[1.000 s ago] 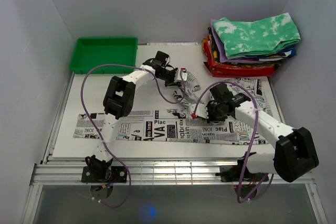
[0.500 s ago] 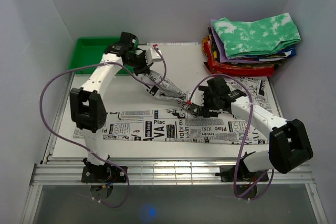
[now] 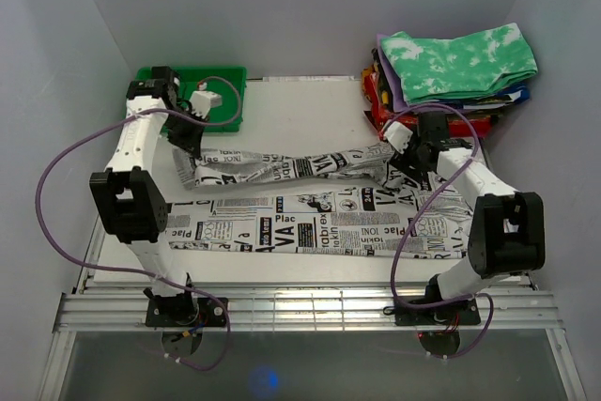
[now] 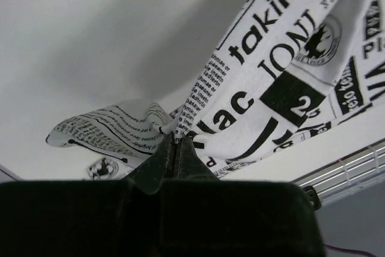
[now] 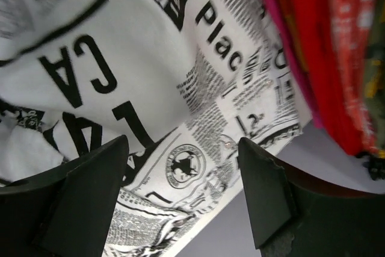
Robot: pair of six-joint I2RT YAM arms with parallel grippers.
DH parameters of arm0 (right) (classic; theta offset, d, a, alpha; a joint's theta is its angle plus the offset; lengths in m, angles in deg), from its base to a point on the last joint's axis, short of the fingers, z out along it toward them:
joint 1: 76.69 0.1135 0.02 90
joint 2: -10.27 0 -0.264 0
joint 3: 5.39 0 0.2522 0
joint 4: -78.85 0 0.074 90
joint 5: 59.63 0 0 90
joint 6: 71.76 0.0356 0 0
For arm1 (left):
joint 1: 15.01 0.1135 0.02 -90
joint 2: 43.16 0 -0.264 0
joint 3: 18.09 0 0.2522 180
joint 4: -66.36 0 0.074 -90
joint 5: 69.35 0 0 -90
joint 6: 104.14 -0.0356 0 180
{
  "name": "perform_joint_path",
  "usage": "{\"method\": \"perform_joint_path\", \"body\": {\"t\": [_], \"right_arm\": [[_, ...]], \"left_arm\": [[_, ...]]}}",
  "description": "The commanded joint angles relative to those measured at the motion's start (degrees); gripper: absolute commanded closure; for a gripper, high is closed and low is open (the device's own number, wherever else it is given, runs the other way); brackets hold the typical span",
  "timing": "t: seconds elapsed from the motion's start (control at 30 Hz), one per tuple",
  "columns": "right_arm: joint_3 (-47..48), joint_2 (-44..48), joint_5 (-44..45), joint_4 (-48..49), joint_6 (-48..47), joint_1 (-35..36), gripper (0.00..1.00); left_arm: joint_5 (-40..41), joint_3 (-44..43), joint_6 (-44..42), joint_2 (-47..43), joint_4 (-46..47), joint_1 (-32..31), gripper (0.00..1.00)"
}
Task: Fold and stack the trousers
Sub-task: Flatten the trousers out
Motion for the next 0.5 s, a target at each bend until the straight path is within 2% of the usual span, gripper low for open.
{"method": "perform_joint_path", "body": {"t": [0.0, 0.17, 0.23, 0.27, 0.33, 0.4, 0.47], "right_arm": [[-2.5, -3.8, 2.7, 1.6, -0.1, -0.5, 0.25], [-6.4, -8.7, 9.1, 6.0, -2.2, -2.4, 0.33], [-6.6, -10.0, 11.1, 6.7, -3.0, -3.4, 0.35], [-6.6, -11.2, 12.0, 6.7, -3.3, -4.1, 0.35], [-6.8, -11.9, 12.5, 6.7, -3.8, -4.4, 0.36], [-7.3, -11.6, 12.5, 6.6, -4.2, -5.0, 0.37], [-7.6, -10.4, 12.0, 6.2, -4.9, -5.5, 0.37]], "left_arm": [[4.6, -1.1, 8.4, 2.3, -6.4, 8.5, 1.00], [4.4, -4.8, 12.2, 11.9, -5.7, 11.4, 1.00], [6.4, -7.7, 14.0, 14.9, -0.7, 11.5, 1.00], [7.3, -10.2, 15.4, 17.7, 2.2, 11.5, 0.88], [7.3, -11.7, 15.5, 20.9, 3.1, 11.5, 0.77], [9.8, -19.0, 15.9, 26.0, 1.8, 11.5, 0.66], [10.7, -24.4, 14.9, 27.3, -0.8, 11.9, 0.62]]}}
